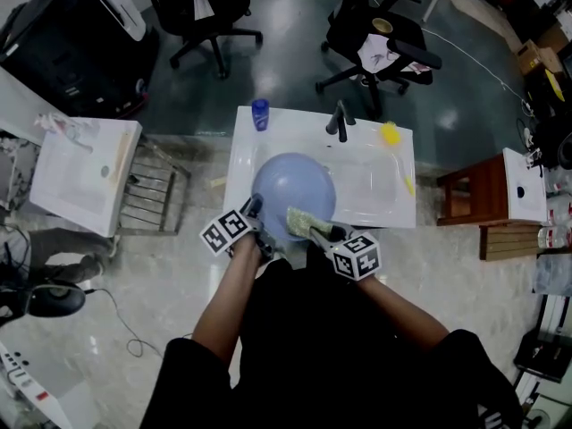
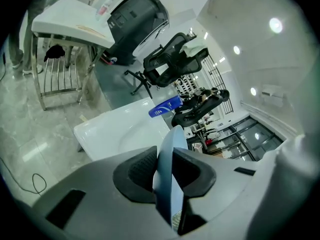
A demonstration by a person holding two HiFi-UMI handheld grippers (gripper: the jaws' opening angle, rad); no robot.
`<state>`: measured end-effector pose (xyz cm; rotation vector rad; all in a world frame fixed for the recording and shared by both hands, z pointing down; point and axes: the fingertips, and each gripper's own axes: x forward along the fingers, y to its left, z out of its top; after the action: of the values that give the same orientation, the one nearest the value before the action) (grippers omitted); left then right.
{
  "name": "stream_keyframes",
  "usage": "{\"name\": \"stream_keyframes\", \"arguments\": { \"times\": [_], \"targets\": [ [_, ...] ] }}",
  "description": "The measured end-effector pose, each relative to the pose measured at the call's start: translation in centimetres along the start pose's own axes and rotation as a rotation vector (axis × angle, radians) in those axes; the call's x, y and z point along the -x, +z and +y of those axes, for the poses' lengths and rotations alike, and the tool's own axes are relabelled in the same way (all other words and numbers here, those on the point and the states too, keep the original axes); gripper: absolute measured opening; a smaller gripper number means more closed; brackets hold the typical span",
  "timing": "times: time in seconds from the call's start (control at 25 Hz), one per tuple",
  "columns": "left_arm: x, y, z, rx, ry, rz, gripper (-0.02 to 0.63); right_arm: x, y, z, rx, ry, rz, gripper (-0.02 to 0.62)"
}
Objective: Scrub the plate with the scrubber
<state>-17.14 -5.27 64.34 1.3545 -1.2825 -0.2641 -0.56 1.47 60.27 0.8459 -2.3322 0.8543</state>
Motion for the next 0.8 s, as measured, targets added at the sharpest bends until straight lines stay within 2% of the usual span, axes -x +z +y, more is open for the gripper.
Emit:
{"name": "stream_keyframes", "arguments": {
  "times": [0.56, 0.8],
  "targets": [
    [0.5, -0.6, 0.0, -0.04, 0.006, -0.006, 0.066, -1.1, 0.4, 2.9, -0.042, 0.101, 0.014, 0.063],
    [0.7, -1.5, -0.5, -0.086, -0.007, 0.017, 0.061, -1.8, 1.1, 3.1, -0.044, 0.111, 0.005, 0.063]
  ]
}}
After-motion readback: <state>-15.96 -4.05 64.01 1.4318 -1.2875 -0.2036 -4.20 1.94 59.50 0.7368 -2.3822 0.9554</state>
